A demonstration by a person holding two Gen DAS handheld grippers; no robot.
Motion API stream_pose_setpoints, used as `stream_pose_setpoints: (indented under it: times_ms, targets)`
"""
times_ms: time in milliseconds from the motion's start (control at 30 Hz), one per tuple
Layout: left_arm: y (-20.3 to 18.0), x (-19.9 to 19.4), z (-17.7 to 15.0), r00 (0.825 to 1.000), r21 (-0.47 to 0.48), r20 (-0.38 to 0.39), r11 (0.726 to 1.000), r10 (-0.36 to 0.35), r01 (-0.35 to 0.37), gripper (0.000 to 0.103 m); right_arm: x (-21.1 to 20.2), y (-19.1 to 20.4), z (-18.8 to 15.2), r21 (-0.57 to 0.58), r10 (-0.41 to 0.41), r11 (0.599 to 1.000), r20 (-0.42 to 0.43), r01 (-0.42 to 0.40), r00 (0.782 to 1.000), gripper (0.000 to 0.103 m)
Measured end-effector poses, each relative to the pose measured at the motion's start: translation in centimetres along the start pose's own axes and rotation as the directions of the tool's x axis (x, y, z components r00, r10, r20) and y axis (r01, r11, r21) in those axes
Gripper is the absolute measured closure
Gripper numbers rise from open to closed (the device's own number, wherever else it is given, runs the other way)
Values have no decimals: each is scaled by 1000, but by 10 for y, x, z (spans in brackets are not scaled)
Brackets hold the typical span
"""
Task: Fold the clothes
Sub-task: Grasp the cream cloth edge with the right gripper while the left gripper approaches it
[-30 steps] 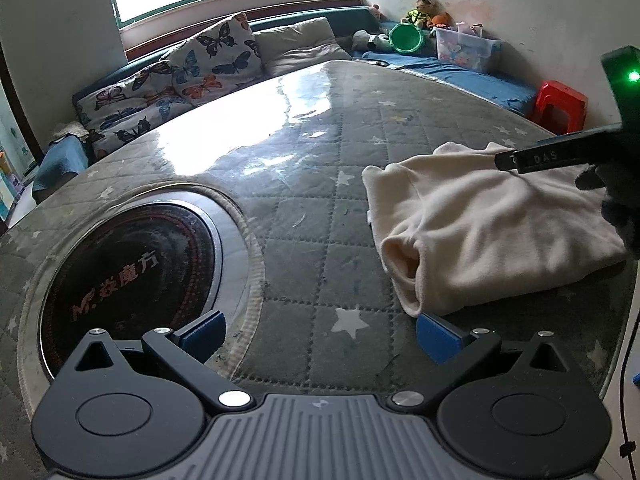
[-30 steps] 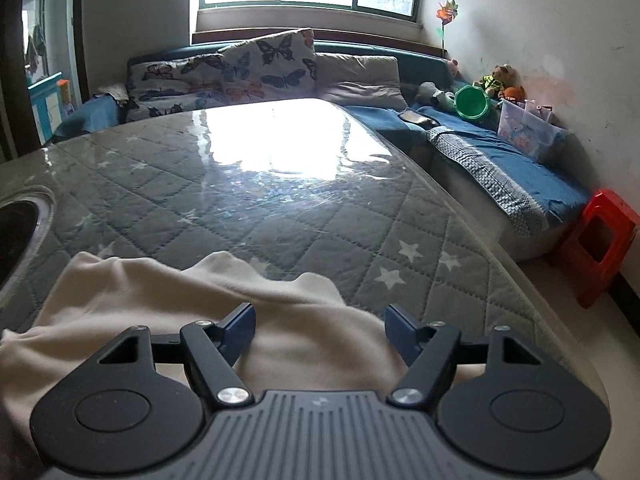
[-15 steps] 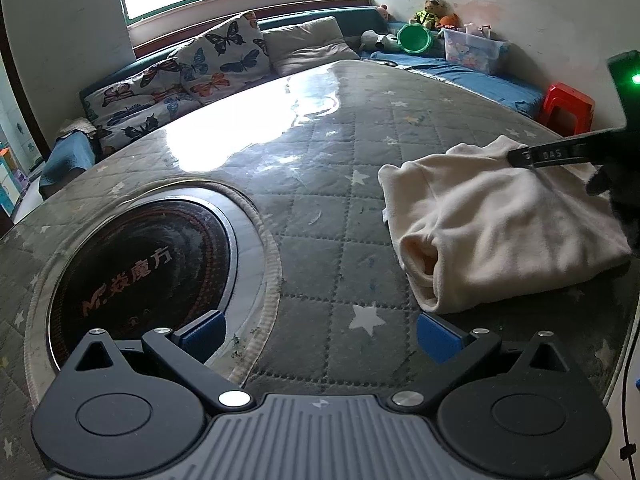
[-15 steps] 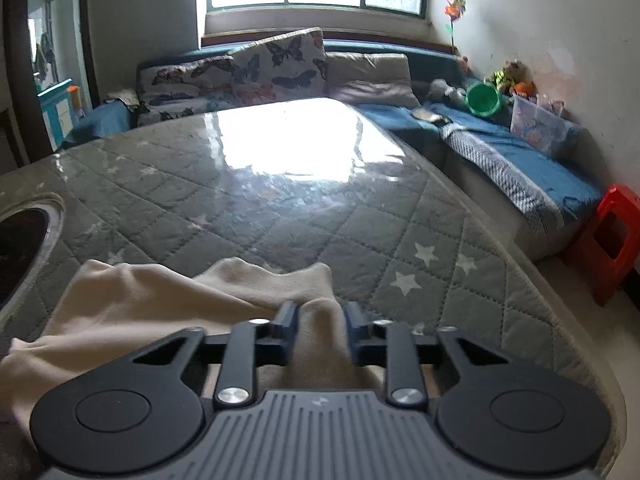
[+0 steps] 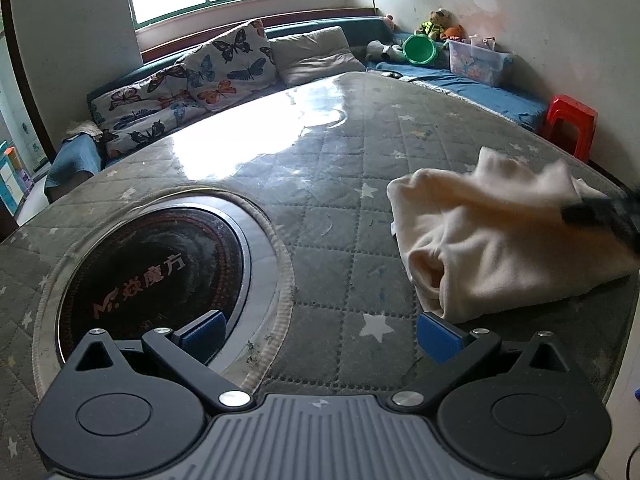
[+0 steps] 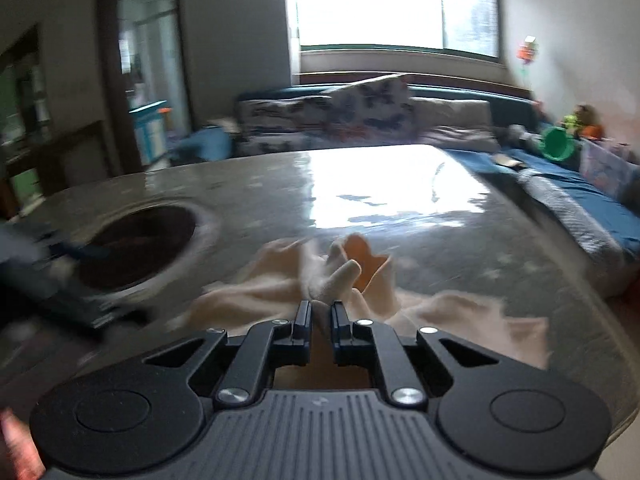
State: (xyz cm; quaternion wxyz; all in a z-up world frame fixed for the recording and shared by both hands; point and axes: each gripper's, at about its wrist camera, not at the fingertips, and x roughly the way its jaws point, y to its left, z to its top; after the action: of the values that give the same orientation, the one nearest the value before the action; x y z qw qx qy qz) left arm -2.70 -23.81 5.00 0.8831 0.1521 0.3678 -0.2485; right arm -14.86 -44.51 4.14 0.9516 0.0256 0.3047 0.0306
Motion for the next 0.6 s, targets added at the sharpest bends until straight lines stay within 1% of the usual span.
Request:
stream_pose_setpoints:
  times_ms: [67, 167, 233, 300, 400, 433, 500, 600]
  targets:
    - [0, -2, 1, 1000, -1, 6, 1000, -3, 3, 0, -10, 20, -9, -32, 71, 997, -20, -72, 997, 95]
    - [-1, -6, 1, 1000, -2, 18, 1000, -9, 10, 0, -18, 44, -22, -84, 152, 984, -71, -158, 986, 95]
    - [-2, -8, 2, 1000, -3, 26, 1000, -13, 13, 0, -20, 58, -30, -119, 189, 972, -110, -201, 976, 95]
    - [-2, -11, 3, 999, -3, 33, 1000, -18, 18, 0, -20, 66, -36, -129, 221, 962, -147, -240, 964, 95]
    - [-4, -14, 3, 998, 0, 44, 999, -33, 33, 0, -18, 79, -46, -142, 269, 943, -206, -300, 941, 95]
    - [-5, -14, 4, 998, 2, 47, 999, -40, 40, 0, -17, 83, -48, -151, 281, 936, -224, -318, 933, 95]
    - [-7, -14, 5, 997, 3, 50, 998, -64, 64, 0, -15, 87, -50, -161, 284, 931, -239, -326, 929, 93]
    - [-10, -11, 7, 994, 4, 54, 995, -98, 98, 0, -23, 81, -47, -135, 293, 936, -216, -326, 931, 87]
